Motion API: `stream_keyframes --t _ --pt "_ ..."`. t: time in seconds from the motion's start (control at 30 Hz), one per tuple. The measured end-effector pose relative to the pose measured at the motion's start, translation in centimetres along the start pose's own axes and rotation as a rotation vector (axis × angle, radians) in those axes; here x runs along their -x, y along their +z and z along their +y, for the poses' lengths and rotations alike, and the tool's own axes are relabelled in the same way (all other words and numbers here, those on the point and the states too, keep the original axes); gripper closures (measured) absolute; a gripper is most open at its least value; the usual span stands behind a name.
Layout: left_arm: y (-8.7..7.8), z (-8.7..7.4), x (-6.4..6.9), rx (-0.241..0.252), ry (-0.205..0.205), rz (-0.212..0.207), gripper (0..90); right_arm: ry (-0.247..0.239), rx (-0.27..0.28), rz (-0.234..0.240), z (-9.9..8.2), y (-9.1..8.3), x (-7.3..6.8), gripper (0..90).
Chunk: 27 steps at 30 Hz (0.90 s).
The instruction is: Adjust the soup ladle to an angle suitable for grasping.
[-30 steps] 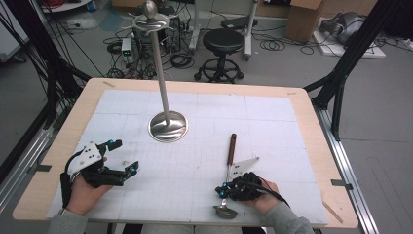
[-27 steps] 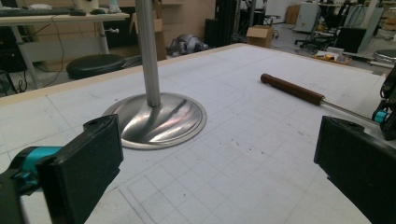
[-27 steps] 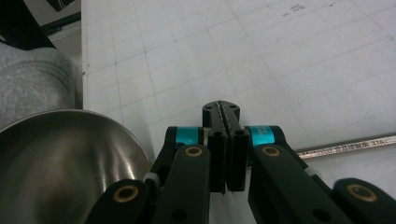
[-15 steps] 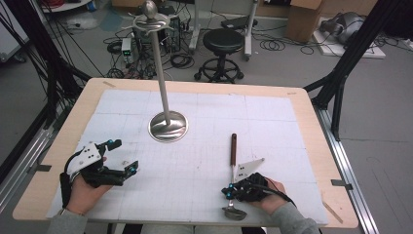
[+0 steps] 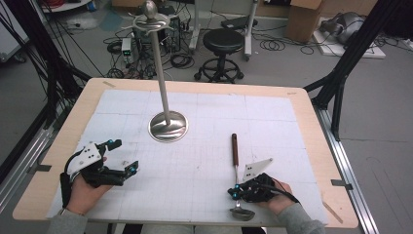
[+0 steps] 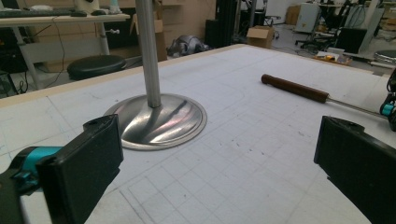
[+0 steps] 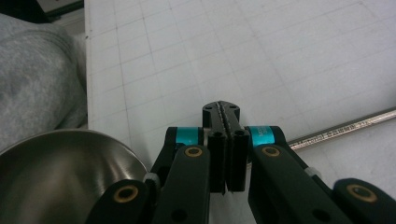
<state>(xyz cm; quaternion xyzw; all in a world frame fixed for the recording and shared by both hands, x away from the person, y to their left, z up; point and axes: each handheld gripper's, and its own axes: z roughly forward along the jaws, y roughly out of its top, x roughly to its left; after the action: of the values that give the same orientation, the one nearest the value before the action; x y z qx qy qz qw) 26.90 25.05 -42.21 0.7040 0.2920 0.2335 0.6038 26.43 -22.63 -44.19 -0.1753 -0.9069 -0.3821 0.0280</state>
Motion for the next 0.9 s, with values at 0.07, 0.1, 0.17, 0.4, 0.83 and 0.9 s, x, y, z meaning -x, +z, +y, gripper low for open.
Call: stream_keyframes --t 0.07,0.1,0.17,0.4,0.83,0.9 --pt "0.0 0.0 0.0 0.003 -0.001 0.000 1.7 0.033 0.023 0.018 0.0 -0.3 0.5 90.0" --pt "0.0 0.0 0.0 0.001 0.000 0.000 1.8 0.034 0.043 0.011 0.1 -0.5 0.6 90.0" --pt "0.0 0.0 0.0 0.001 0.001 0.001 1.7 0.038 0.086 -0.008 0.1 -1.1 0.9 90.0" --pt "0.1 0.0 0.0 -0.001 -0.001 -0.001 1.8 0.100 0.126 -0.143 -0.5 -2.2 2.7 90.0" --pt "0.0 0.0 0.0 -0.001 -0.002 0.000 1.7 0.076 0.083 -0.207 -0.7 -1.3 4.1 90.0" --pt "0.0 0.0 0.0 -0.005 -0.002 0.000 1.7 0.079 0.088 -0.207 -0.6 -1.1 4.2 90.0"
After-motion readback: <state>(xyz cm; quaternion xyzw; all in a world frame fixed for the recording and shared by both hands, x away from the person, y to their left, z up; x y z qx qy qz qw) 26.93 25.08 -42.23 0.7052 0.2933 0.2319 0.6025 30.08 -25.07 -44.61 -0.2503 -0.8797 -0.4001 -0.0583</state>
